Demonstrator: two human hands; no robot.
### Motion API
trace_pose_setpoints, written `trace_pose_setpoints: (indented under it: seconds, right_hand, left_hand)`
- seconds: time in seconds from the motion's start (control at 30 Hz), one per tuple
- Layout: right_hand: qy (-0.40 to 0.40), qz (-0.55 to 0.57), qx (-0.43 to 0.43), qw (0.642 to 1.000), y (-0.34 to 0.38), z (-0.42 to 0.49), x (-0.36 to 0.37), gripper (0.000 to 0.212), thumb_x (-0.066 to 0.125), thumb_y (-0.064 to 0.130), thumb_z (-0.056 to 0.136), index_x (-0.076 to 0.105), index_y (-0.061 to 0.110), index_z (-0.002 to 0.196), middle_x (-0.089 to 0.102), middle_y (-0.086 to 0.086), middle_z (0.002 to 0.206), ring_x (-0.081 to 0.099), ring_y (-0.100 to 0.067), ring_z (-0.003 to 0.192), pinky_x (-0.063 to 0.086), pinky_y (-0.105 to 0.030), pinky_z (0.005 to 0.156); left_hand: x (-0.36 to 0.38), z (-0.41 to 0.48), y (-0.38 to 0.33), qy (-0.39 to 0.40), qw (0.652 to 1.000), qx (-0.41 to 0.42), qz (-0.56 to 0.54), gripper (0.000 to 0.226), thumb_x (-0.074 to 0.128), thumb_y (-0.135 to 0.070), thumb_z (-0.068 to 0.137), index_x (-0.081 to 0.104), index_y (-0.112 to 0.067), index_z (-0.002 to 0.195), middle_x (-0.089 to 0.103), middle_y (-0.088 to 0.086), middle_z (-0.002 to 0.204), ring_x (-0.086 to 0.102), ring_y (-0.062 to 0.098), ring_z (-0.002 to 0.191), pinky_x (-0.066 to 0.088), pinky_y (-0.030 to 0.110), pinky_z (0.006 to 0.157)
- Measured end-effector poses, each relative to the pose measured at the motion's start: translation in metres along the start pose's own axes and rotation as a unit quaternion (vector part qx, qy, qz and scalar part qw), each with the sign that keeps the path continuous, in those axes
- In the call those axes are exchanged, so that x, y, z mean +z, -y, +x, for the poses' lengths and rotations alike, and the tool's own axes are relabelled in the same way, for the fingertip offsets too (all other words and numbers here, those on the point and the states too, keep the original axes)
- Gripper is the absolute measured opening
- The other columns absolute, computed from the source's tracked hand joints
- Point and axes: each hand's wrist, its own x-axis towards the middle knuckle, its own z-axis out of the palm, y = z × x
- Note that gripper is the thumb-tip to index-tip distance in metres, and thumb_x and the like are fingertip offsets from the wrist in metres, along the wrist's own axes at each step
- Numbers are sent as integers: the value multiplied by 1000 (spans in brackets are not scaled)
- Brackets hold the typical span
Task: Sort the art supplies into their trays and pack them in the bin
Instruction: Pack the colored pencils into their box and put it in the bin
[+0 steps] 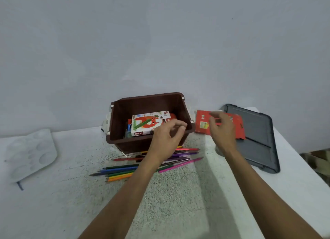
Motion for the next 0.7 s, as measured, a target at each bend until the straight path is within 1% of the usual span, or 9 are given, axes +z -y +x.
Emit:
trace_pose_setpoints:
  seconds: [0.13, 0.23, 0.3, 0.33, 0.43, 0.53, 0.57, 0.63, 0.7]
  right_hand:
    - [5, -42, 77, 996, -41, 7, -44, 26, 55, 14, 95, 67, 10, 117, 67, -6, 113, 62, -19, 95, 43, -28, 81]
    - [13, -45, 133, 990, -63, 11, -69, 27, 56, 18, 95, 64, 11, 119, 66, -9, 112, 62, -20, 93, 48, -32, 79]
    - [28, -40, 157, 986, -75, 13, -82, 29, 56, 19, 95, 62, 11, 122, 66, -11, 112, 63, -22, 96, 51, -36, 82]
    - [34, -41, 165, 985, -80, 16, -89, 30, 56, 21, 95, 61, 11, 124, 66, -11, 113, 63, -22, 96, 51, -35, 83]
    - [55, -63, 185, 979, -91, 27, -103, 35, 57, 27, 97, 58, 15, 129, 63, -10, 118, 59, -19, 97, 48, -34, 86]
    - [85, -63, 197, 975, -97, 37, -108, 36, 54, 26, 99, 54, 17, 133, 62, -5, 106, 56, -9, 80, 48, -34, 81]
    - [97, -58, 203, 973, -99, 39, -107, 37, 54, 25, 99, 52, 17, 135, 62, -1, 99, 54, -6, 75, 49, -36, 81]
    - [122, -46, 213, 968, -102, 43, -105, 38, 53, 24, 100, 51, 17, 137, 61, 6, 90, 57, -8, 77, 51, -38, 85]
    - [140, -37, 214, 966, -104, 46, -103, 36, 53, 22, 98, 53, 19, 134, 65, 1, 100, 62, -13, 89, 53, -40, 90]
  left_hand:
    - [44, 3, -6, 51, 997, -29, -49, 13, 61, -17, 96, 72, -21, 101, 72, -11, 96, 66, 3, 89, 56, 27, 81]
    - [74, 16, -2, 40, 997, -42, -55, 14, 60, -17, 96, 73, -22, 101, 71, -14, 102, 64, -3, 93, 54, 20, 78]
    - [90, 25, -2, 35, 997, -51, -51, 17, 59, -20, 97, 71, -23, 108, 68, -17, 110, 61, -8, 100, 49, 12, 80]
    - [99, 32, -5, 49, 996, -53, -46, 20, 59, -22, 98, 69, -23, 115, 66, -17, 115, 59, -8, 104, 48, 12, 84]
    - [128, 50, -8, 98, 993, -58, 11, 31, 57, -27, 98, 60, -23, 128, 56, -16, 127, 54, 1, 117, 46, 20, 96]
    - [153, 66, 4, 102, 985, -107, 87, 42, 55, -29, 98, 50, -20, 139, 45, -3, 146, 40, 15, 135, 35, 38, 112]
    - [159, 71, 10, 95, 981, -130, 109, 45, 54, -29, 97, 46, -19, 141, 41, 0, 149, 36, 19, 138, 33, 42, 114]
    - [165, 80, 20, 72, 970, -184, 142, 50, 54, -29, 96, 43, -19, 143, 37, 5, 150, 32, 27, 140, 31, 46, 113]
    - [169, 87, 28, 54, 959, -233, 155, 52, 54, -33, 95, 41, -20, 144, 39, 8, 145, 32, 31, 138, 32, 47, 109]
